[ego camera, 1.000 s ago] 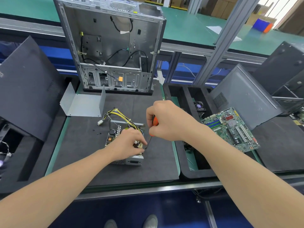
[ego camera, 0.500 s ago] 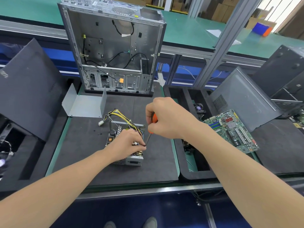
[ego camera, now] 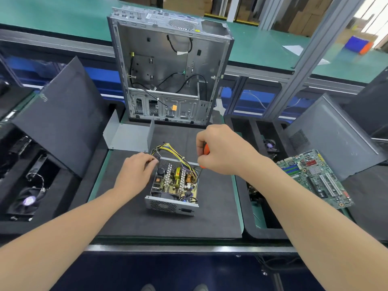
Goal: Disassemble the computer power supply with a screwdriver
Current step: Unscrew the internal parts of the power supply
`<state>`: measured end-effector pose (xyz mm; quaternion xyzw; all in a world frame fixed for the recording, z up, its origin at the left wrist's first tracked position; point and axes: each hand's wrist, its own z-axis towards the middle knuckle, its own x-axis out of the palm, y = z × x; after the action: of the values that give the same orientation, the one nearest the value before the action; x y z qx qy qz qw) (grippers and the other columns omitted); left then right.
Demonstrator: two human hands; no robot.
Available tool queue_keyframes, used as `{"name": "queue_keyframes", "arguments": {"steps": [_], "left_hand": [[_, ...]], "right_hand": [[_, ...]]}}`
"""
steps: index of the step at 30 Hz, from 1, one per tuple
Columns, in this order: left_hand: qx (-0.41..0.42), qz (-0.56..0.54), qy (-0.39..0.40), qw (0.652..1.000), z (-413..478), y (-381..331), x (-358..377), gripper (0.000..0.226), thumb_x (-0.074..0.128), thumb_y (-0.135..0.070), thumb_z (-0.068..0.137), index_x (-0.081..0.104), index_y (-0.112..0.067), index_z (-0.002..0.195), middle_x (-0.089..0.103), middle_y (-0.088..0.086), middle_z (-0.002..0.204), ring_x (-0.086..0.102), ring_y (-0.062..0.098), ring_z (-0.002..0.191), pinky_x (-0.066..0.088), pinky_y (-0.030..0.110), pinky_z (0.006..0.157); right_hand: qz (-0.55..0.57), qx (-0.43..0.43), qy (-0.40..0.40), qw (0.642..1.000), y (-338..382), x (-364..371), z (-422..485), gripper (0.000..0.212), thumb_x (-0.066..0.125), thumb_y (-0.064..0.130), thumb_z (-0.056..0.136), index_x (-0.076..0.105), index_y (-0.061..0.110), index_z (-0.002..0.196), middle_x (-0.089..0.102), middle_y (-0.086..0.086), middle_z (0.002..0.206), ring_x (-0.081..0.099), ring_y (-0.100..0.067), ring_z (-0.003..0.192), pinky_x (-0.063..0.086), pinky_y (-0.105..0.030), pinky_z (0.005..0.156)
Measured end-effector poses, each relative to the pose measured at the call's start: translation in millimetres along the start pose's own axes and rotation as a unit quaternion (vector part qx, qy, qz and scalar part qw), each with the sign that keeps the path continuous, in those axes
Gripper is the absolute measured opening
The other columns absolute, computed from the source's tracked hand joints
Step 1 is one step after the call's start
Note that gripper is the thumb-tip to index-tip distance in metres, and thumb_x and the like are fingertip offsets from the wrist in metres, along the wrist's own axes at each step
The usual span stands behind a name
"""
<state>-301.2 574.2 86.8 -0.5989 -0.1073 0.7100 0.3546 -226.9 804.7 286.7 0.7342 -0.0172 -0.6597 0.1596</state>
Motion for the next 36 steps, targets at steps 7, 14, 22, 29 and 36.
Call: {"name": "queue_keyframes", "arguments": {"steps": [7, 14, 22, 29, 36], "left_hand": [[-0.046, 0.124, 0.049, 0.990, -11, 55, -6, 0.015, 0.072, -0.027, 0.097, 0.081, -0.016, 0.096, 0.071, 0.003, 0.092, 0.069, 0.029, 0.083, 0.055, 0.043, 0.080], [-0.045, 0.141, 0.047, 0.988, -5, 59, 0, 0.012, 0.076, -0.026, 0.093, 0.079, -0.014, 0.091, 0.068, 0.004, 0.090, 0.067, 0.030, 0.077, 0.054, 0.040, 0.076], [-0.088, 0.116, 0.057, 0.988, -6, 62, 5, 0.004, 0.073, -0.018, 0.093, 0.075, -0.014, 0.092, 0.064, 0.004, 0.094, 0.066, 0.029, 0.086, 0.055, 0.041, 0.079], [-0.143, -0.142, 0.020, 0.979, 8, 20, 4, 0.016, 0.066, -0.021, 0.096, 0.055, -0.033, 0.094, 0.068, -0.012, 0.091, 0.062, 0.002, 0.077, 0.046, 0.022, 0.070], [-0.125, -0.229, 0.217, 0.941, 56, -31, -4, 0.036, 0.052, -0.038, 0.105, 0.054, -0.061, 0.134, 0.069, -0.008, 0.115, 0.061, 0.000, 0.078, 0.047, 0.030, 0.077]], "right_hand": [[0.009, -0.015, 0.003, 1.000, 11, 7, 14, 0.010, 0.068, 0.016, 0.077, 0.062, 0.024, 0.075, 0.055, 0.013, 0.078, 0.054, -0.016, 0.094, 0.056, -0.042, 0.079], [0.015, 0.001, 0.000, 1.000, 6, 10, 15, 0.012, 0.068, 0.016, 0.077, 0.062, 0.025, 0.073, 0.055, 0.013, 0.078, 0.054, -0.013, 0.091, 0.056, -0.042, 0.078], [0.020, 0.005, 0.003, 1.000, 2, 12, 11, 0.012, 0.067, 0.016, 0.078, 0.062, 0.025, 0.072, 0.058, 0.013, 0.079, 0.056, -0.013, 0.093, 0.056, -0.040, 0.078], [0.036, 0.030, -0.030, 0.998, -9, 10, 6, 0.010, 0.070, 0.024, 0.079, 0.062, 0.024, 0.084, 0.058, 0.011, 0.084, 0.059, -0.016, 0.087, 0.055, -0.038, 0.071], [0.076, 0.029, -0.074, 0.994, -15, 19, 1, 0.030, 0.073, 0.016, 0.076, 0.053, 0.021, 0.098, 0.062, 0.007, 0.074, 0.051, -0.005, 0.074, 0.040, -0.029, 0.055]]}}
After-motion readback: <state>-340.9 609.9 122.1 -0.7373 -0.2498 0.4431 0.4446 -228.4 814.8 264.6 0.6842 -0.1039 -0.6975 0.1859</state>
